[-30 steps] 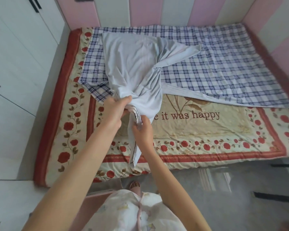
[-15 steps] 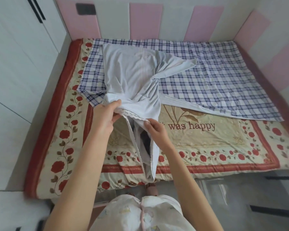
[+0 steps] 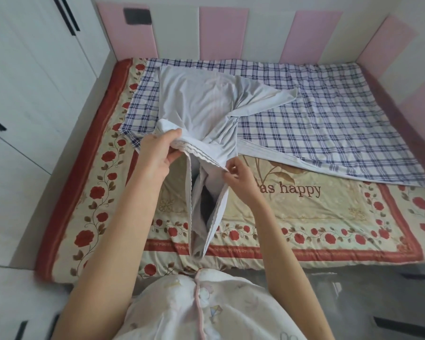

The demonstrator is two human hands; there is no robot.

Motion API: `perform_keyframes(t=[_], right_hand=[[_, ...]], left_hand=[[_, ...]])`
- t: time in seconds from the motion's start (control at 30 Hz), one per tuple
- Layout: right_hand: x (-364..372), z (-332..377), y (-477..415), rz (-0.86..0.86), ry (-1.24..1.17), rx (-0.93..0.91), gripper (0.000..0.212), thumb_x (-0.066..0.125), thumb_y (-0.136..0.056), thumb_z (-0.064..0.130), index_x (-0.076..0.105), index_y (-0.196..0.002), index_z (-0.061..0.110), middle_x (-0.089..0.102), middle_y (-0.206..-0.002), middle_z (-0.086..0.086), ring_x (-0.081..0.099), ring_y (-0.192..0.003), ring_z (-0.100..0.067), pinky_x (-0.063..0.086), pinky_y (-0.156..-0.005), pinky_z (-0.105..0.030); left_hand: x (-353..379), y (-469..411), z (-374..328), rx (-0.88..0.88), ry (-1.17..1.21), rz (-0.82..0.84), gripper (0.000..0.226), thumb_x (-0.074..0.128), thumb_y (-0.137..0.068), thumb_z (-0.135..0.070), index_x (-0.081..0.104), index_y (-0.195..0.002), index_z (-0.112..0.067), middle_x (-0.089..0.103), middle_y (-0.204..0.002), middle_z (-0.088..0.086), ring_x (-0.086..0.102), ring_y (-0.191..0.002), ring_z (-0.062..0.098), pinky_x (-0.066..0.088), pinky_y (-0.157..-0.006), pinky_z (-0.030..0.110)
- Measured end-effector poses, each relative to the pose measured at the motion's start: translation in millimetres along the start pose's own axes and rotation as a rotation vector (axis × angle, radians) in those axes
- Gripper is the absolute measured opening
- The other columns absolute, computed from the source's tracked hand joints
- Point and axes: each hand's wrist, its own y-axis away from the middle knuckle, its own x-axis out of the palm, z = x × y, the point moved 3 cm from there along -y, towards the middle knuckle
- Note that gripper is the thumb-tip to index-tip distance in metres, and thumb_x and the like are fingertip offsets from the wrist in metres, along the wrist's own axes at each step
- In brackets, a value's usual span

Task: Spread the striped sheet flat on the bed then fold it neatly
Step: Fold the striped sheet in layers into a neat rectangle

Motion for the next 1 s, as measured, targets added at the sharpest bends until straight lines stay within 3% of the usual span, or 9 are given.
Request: perform_keyframes(t=[0.2,0.33,0.4,0.47,0.57,0.63,0.7,0.83,1.0], right_hand=[[5,-25,1,-0.206,0.275,0.020,0.014,0.055,-0.083,-0.002,0.047,-0.087,0.008,0.046,-0.077,0.006,0.042,-0.066,-0.013,0.039,-0.060,-0.031],[12,-41,23,-0.429,0.187,0.128,0.012,0.056,-0.089,0.007,0.048,-0.096,0.012,0.051,-0.091,0.001,0.046,-0.073,-0.013,0.046,-0.064,-0.036],[10,-39,37,-0.547,0.287,-0.022,0.010,0.051,-0.091,0.010,0.043,-0.097,0.013,0.053,-0.090,-0.003,0.047,-0.066,-0.017,0.046,-0.055,-0.039],[5,-45,41,-0.484,0.437,-0.141,0.007,0.047,-0.092,0.019,0.044,-0.095,0.025,0.055,-0.092,-0.002,0.051,-0.069,-0.021,0.045,-0.054,-0.035],[14,-42,43,-0.317,0.705,-0.230,0.012,0.054,-0.088,0.042,0.047,-0.097,0.045,0.054,-0.106,0.006,0.055,-0.095,-0.019,0.052,-0.079,-0.038],[27,-46,48,-0.229,0.601,-0.290,0.024,0.049,-0.089,0.033,0.062,-0.109,0.029,0.049,-0.124,-0.003,0.054,-0.104,-0.027,0.053,-0.079,-0.038],[38,-42,44,-0.188,0.548,-0.198,0.032,0.046,-0.089,0.030,0.066,-0.109,0.014,0.045,-0.131,-0.008,0.048,-0.112,-0.031,0.049,-0.086,-0.043],[51,-18,34,-0.258,0.300,0.140,0.044,0.055,-0.086,0.054,0.052,-0.099,0.012,0.037,-0.127,-0.003,0.033,-0.121,-0.023,0.030,-0.106,-0.040],[55,-12,17,-0.357,0.289,0.185,0.049,0.061,-0.082,0.051,0.054,-0.106,0.009,0.039,-0.125,-0.007,0.032,-0.123,-0.027,0.024,-0.110,-0.046]], left_hand=[[8,5,0,-0.010,0.044,-0.019,0.021,0.062,-0.088,-0.006,0.055,-0.108,-0.005,0.062,-0.085,0.005,0.062,-0.073,0.012,0.053,-0.050,0.019],[12,7,4,-0.001,0.088,-0.044,0.027,0.062,-0.088,-0.005,0.054,-0.114,-0.003,0.062,-0.091,0.007,0.063,-0.077,0.014,0.054,-0.052,0.020],[13,7,5,-0.013,0.103,-0.062,0.032,0.062,-0.088,-0.006,0.053,-0.118,-0.002,0.062,-0.094,0.008,0.064,-0.078,0.014,0.054,-0.053,0.021],[14,8,6,-0.016,0.104,-0.069,0.034,0.062,-0.088,-0.006,0.053,-0.120,-0.001,0.061,-0.097,0.010,0.064,-0.080,0.016,0.055,-0.053,0.021],[18,9,7,-0.015,0.107,-0.074,0.026,0.062,-0.088,-0.006,0.053,-0.113,-0.003,0.061,-0.094,0.010,0.064,-0.080,0.016,0.055,-0.053,0.021],[22,10,7,-0.007,0.096,-0.074,0.024,0.062,-0.088,-0.006,0.053,-0.110,-0.004,0.062,-0.094,0.010,0.064,-0.080,0.016,0.055,-0.054,0.022],[25,11,8,-0.001,0.082,-0.076,0.023,0.062,-0.088,-0.006,0.053,-0.110,-0.004,0.062,-0.095,0.009,0.064,-0.080,0.016,0.055,-0.054,0.022],[34,15,10,0.001,0.064,-0.076,0.006,0.061,-0.089,-0.006,0.056,-0.092,-0.008,0.062,-0.088,0.007,0.064,-0.075,0.014,0.055,-0.056,0.021],[35,14,6,0.022,0.067,-0.091,0.007,0.059,-0.090,-0.006,0.057,-0.085,-0.010,0.062,-0.086,0.007,0.064,-0.075,0.014,0.055,-0.055,0.020]])
